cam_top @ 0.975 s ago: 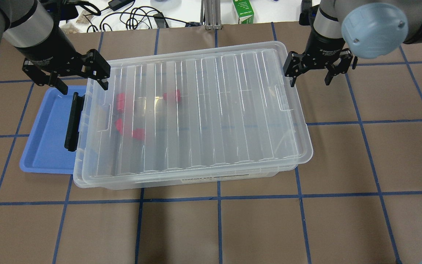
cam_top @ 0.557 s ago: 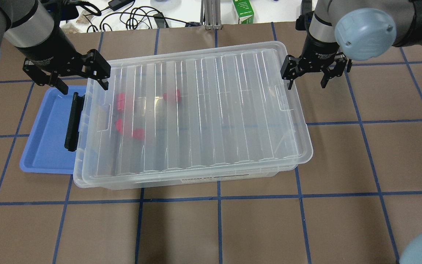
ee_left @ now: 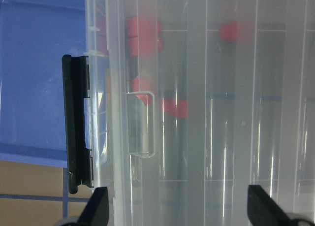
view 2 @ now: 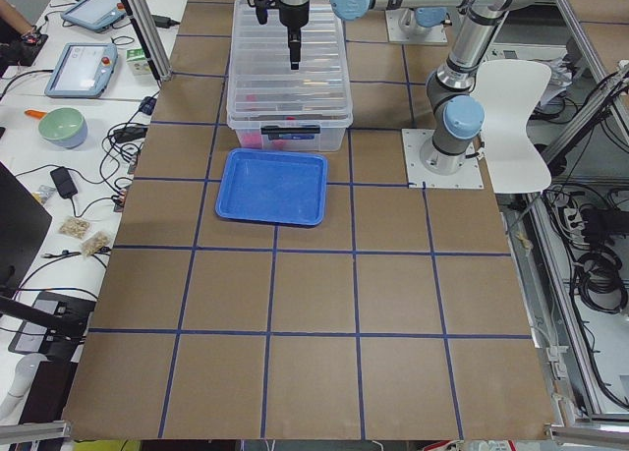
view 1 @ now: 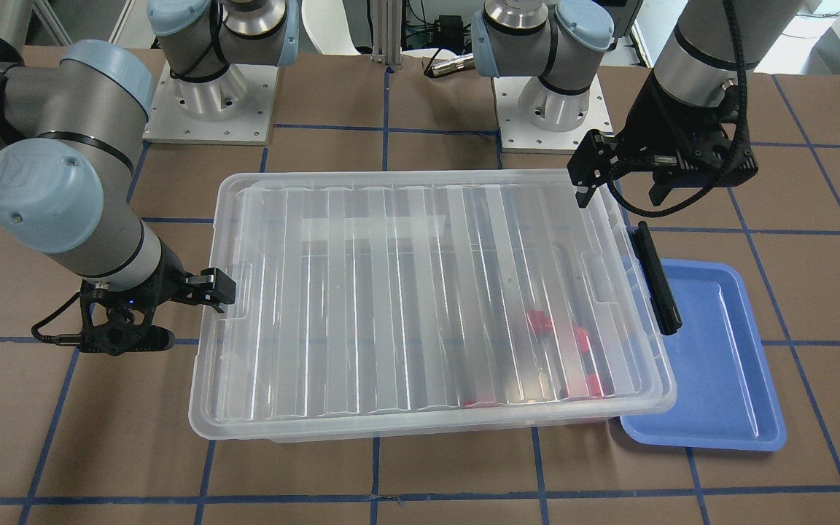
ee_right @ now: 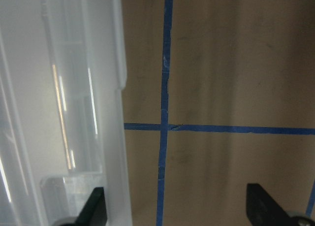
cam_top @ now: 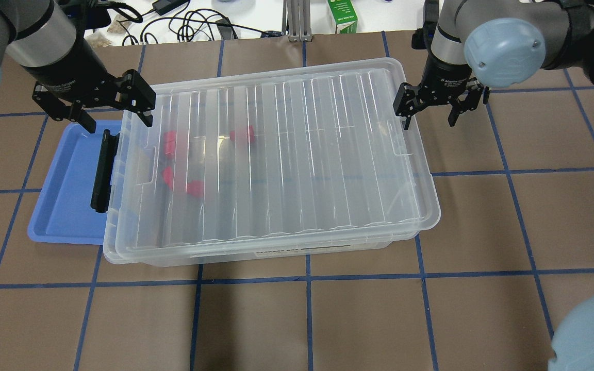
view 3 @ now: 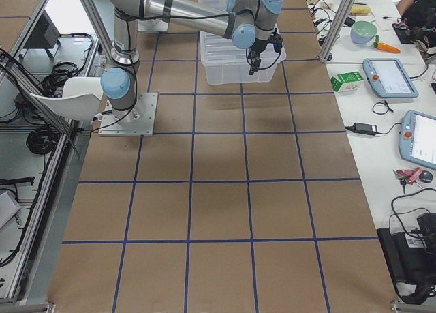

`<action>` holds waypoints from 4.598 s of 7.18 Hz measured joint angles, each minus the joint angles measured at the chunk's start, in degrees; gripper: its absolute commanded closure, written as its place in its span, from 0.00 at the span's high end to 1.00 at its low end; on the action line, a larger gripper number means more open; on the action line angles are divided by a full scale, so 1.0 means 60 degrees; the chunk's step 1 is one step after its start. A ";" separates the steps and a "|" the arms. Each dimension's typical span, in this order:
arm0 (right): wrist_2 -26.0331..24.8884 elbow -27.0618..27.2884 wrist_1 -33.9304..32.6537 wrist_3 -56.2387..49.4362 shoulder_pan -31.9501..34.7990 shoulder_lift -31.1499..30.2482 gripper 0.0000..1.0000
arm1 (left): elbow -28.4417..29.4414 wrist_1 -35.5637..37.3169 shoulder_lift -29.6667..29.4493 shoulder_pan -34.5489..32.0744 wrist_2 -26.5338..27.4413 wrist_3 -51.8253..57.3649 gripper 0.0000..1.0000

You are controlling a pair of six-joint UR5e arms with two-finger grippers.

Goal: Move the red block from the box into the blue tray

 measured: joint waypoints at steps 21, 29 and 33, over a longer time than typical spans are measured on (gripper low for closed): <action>-0.0670 -0.0186 0.0024 -0.2633 -0.2616 -0.0118 1.00 | -0.0192 0.0325 -0.0173 -0.0014 -0.0100 -0.2026 1.00; -0.0586 -0.0190 0.1256 -0.2507 -0.2443 -0.2113 1.00 | -0.2035 0.2914 -0.1500 -0.0040 -0.0335 -0.9123 1.00; -0.0722 -0.0171 0.2251 -0.2464 -0.2428 -0.3067 1.00 | -0.2829 0.4628 -0.2239 -0.0348 -0.0312 -1.0771 1.00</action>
